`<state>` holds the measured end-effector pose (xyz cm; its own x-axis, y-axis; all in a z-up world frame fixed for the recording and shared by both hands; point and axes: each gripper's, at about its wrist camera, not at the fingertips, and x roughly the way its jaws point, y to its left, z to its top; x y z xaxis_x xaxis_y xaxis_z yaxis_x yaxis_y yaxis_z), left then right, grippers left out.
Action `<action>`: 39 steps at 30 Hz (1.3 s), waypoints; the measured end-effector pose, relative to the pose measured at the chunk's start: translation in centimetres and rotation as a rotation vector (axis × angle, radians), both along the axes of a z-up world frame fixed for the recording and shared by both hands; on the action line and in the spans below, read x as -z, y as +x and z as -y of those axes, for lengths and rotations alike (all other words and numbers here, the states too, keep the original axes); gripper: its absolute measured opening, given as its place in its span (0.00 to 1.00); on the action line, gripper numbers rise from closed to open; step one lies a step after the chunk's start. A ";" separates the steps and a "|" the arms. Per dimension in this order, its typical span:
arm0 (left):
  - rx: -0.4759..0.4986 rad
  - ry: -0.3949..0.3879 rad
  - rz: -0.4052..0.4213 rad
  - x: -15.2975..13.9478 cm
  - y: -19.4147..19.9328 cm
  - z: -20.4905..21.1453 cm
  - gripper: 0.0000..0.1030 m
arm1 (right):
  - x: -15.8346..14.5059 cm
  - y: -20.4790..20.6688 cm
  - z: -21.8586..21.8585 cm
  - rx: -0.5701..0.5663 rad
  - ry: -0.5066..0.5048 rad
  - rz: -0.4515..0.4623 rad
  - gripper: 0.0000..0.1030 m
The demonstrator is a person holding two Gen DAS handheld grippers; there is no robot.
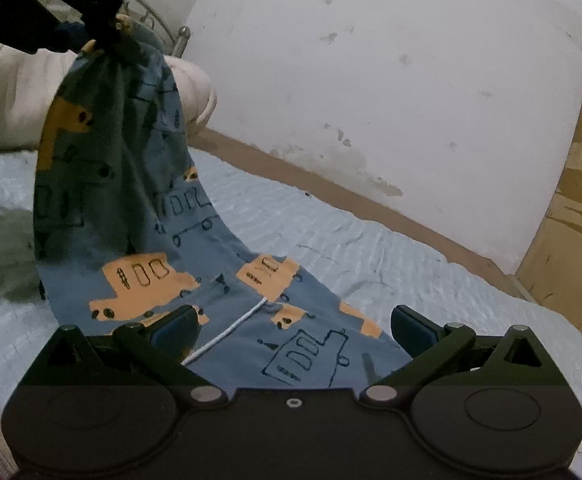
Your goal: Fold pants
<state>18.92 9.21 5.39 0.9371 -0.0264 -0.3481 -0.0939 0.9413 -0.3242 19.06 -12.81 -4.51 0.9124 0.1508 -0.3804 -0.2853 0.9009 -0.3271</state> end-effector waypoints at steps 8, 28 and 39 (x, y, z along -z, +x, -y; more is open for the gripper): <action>0.081 0.068 0.028 -2.1 -0.1 5.2 0.16 | -2.5 -2.8 5.2 0.023 0.108 0.075 0.99; 0.483 0.445 -0.097 3.5 -0.8 25.7 0.18 | -1.9 -7.4 19.3 0.428 0.285 0.115 0.99; 0.534 0.446 -0.194 7.4 -0.5 27.8 0.33 | -0.6 -7.1 21.1 0.507 0.352 0.101 0.99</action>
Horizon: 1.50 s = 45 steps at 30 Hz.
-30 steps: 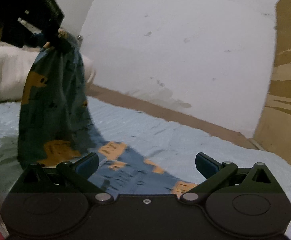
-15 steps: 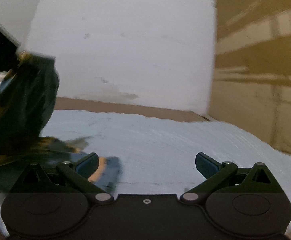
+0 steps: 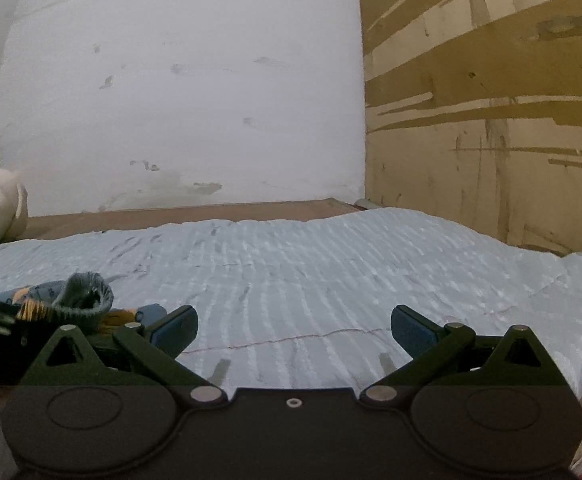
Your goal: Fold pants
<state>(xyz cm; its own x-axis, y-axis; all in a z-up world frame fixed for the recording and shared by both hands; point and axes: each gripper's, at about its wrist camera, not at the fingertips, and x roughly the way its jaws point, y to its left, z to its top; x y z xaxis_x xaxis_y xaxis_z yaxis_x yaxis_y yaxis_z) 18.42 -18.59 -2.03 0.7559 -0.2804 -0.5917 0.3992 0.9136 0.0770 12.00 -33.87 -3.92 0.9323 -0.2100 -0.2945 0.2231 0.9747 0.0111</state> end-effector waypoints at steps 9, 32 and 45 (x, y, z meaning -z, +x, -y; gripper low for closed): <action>-0.038 -0.064 0.009 -1.4 -0.7 -1.7 0.84 | 1.0 0.4 0.6 -0.009 0.038 0.016 0.99; -0.574 -0.156 -0.064 0.1 1.2 -17.0 0.99 | 1.5 -0.7 -2.5 -0.332 0.096 0.141 0.99; -0.540 -0.193 -0.091 2.7 1.0 -16.8 0.99 | 2.5 -0.8 -5.1 -0.441 0.024 0.099 0.99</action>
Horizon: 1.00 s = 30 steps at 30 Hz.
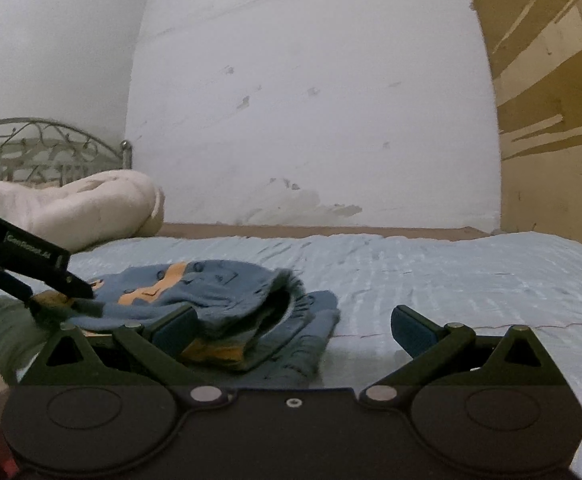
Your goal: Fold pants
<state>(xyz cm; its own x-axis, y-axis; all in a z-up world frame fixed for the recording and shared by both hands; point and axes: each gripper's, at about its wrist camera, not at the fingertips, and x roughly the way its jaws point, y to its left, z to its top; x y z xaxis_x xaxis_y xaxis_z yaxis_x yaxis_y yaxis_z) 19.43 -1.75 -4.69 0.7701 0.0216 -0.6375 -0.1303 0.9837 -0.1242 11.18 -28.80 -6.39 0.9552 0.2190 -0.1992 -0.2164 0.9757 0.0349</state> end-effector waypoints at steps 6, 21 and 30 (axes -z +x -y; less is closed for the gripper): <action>0.012 -0.017 0.014 0.2 -0.4 -0.4 0.99 | -2.4 0.8 0.1 -0.044 0.105 -0.054 0.99; 0.033 -0.030 0.029 0.3 -0.9 -0.2 0.99 | -4.2 8.7 -0.7 -0.109 0.154 -0.302 0.90; 0.041 -0.020 0.026 0.2 -1.1 0.1 0.99 | -2.6 8.9 0.5 -0.062 0.236 -0.344 0.43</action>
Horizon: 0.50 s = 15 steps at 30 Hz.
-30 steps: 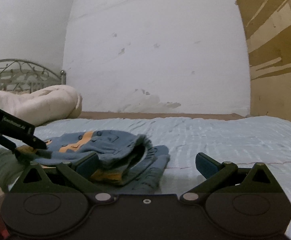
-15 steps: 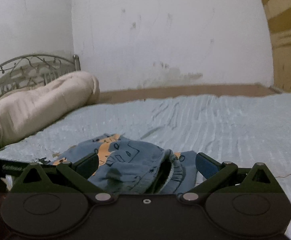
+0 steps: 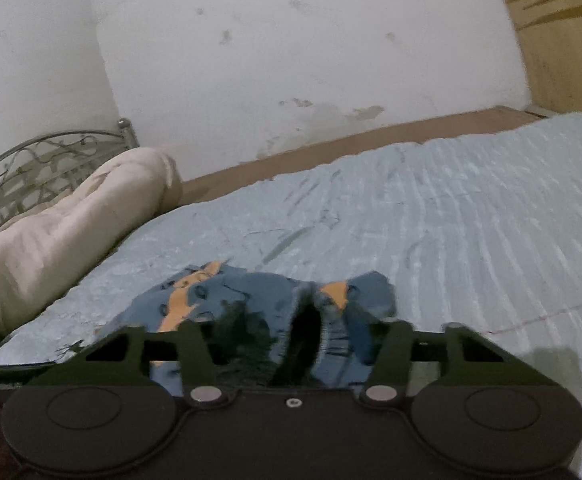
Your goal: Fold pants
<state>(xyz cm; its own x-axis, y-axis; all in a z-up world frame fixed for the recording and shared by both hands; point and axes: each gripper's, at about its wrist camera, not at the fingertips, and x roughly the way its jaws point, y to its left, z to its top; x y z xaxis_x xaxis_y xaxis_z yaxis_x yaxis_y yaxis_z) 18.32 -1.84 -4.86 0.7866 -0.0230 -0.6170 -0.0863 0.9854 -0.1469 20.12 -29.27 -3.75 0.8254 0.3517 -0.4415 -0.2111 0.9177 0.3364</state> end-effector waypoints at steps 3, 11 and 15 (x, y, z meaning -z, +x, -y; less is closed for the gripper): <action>0.002 0.004 -0.001 -0.1 0.0 0.1 0.99 | -0.3 -0.7 0.7 0.027 0.027 0.013 0.21; 0.015 0.003 0.014 -0.8 -0.4 0.1 0.99 | -1.8 -2.7 0.7 0.050 0.003 0.059 0.10; 0.015 0.002 0.004 -0.6 -0.2 0.0 0.99 | -2.9 -3.7 1.3 0.089 -0.025 0.067 0.10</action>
